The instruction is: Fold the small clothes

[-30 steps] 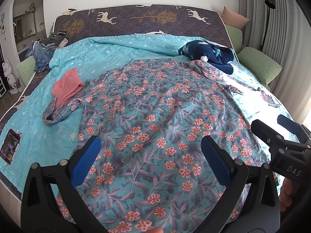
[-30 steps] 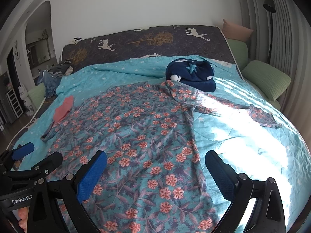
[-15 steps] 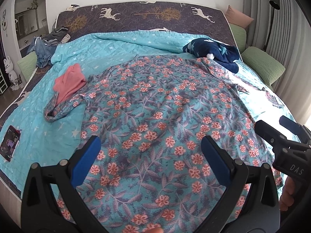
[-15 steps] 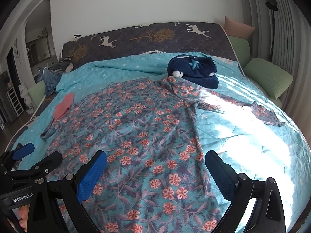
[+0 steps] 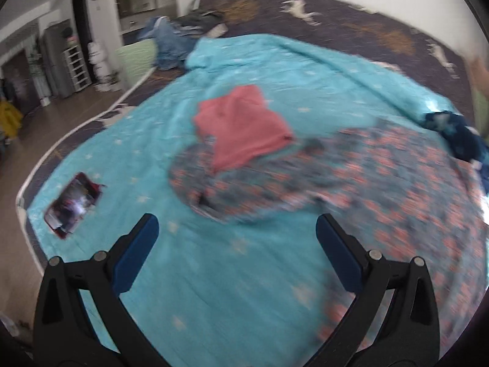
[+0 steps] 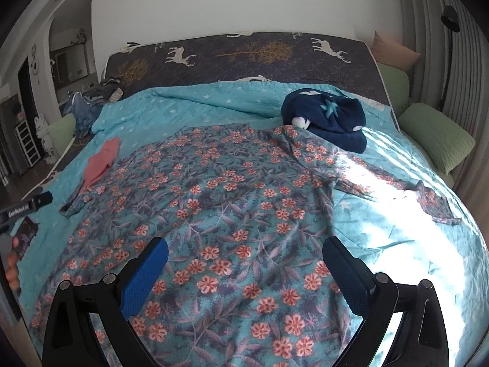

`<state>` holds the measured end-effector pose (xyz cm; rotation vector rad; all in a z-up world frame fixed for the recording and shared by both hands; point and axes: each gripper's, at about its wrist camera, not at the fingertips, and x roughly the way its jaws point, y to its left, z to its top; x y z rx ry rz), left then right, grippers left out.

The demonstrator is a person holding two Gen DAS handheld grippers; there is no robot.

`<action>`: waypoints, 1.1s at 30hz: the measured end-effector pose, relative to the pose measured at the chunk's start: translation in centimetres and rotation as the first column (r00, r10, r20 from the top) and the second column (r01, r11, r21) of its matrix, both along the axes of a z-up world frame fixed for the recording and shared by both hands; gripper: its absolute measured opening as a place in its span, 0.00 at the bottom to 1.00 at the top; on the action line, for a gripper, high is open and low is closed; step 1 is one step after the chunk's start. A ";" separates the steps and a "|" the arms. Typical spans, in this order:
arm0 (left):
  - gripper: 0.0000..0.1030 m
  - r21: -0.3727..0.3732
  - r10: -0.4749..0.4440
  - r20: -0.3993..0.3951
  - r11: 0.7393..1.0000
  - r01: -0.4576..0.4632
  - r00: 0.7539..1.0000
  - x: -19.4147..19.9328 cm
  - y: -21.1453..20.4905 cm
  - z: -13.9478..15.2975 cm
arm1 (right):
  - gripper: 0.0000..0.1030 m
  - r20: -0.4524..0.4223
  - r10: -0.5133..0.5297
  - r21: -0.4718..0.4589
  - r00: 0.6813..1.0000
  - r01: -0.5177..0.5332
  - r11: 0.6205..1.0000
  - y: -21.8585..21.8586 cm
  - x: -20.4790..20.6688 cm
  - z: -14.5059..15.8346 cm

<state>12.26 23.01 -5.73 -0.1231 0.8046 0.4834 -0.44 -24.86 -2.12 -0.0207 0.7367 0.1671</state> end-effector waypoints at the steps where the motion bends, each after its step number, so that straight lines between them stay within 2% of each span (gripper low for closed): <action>1: 0.99 0.009 0.021 -0.029 1.000 -0.020 0.999 1.4 1.3 -0.7 | 1.00 -0.006 0.009 -0.003 1.000 -0.009 1.000 0.4 0.6 -0.1; 2: 0.99 0.005 0.037 -0.063 0.999 -0.037 0.997 3.1 2.9 -1.6 | 1.00 -0.010 0.018 -0.007 1.000 -0.018 1.000 0.7 1.1 -0.3; 6: 0.80 -0.052 0.048 -0.173 0.997 -0.058 0.984 9.1 8.0 -5.3 | 1.00 -0.016 0.041 -0.021 0.999 -0.041 0.999 1.7 3.2 -0.8; 9: 0.73 -0.085 0.052 -0.219 0.994 -0.072 0.974 12.1 9.5 -7.2 | 1.00 -0.032 0.041 -0.015 0.999 -0.042 0.999 2.1 5.1 -1.3; 14: 0.66 -0.051 0.084 -0.264 0.994 -0.101 0.961 15.7 10.9 -8.9 | 1.00 -0.070 0.044 0.033 0.997 -0.042 0.999 2.4 7.8 -2.1; 16: 0.55 -0.039 0.095 -0.285 0.993 -0.111 0.954 17.0 11.6 -9.5 | 1.00 -0.068 0.049 0.030 0.996 -0.047 0.998 2.7 8.5 -2.2; 18: 0.30 -0.056 0.098 -0.307 0.991 -0.121 0.947 17.9 12.2 -10.1 | 1.00 -0.071 0.060 0.023 0.996 -0.058 0.998 3.1 9.1 -2.5; 19: 0.23 -0.078 0.100 -0.317 0.988 -0.131 0.943 18.4 12.7 -10.6 | 1.00 -0.074 0.066 0.022 0.995 -0.065 0.998 3.4 9.4 -2.7; 20: 0.12 -0.096 0.104 -0.320 0.985 -0.141 0.942 18.7 13.1 -10.8 | 1.00 -0.076 0.071 0.024 0.995 -0.069 0.997 3.6 9.7 -2.8; 21: 0.05 -0.111 0.110 -0.318 0.982 -0.153 0.942 18.8 13.3 -11.0 | 1.00 -0.080 0.075 0.027 0.994 -0.073 0.997 3.8 9.9 -2.9; 25: 0.04 -0.145 0.128 -0.238 0.975 -0.166 0.963 18.2 13.3 -9.1 | 1.00 -0.080 0.112 0.044 0.990 -0.109 0.993 4.6 10.3 -2.8; 27: 0.04 -0.174 0.073 -0.160 0.980 -0.101 0.984 17.9 11.7 -6.5 | 1.00 -0.067 0.139 0.036 0.988 -0.137 0.990 5.0 10.5 -2.5; 29: 0.04 -0.192 -0.041 -0.051 0.981 0.030 0.998 17.7 8.4 -3.1 | 1.00 -0.058 0.172 0.035 0.983 -0.170 0.985 5.3 11.2 -2.2; 30: 0.04 -0.192 -0.098 -0.005 0.977 0.095 0.995 17.5 6.6 -1.4 | 1.00 -0.062 0.179 0.038 0.982 -0.177 0.984 5.4 11.8 -2.0; 31: 0.04 -0.197 -0.180 0.057 0.962 0.188 0.982 17.1 3.9 0.6 | 1.00 -0.068 0.181 0.046 0.981 -0.178 0.983 5.5 12.4 -1.7; 33: 0.04 -0.218 -0.309 0.144 0.917 0.335 0.940 16.4 -0.5 3.3 | 0.99 -0.070 0.184 0.062 0.980 -0.180 0.982 5.3 13.3 -1.0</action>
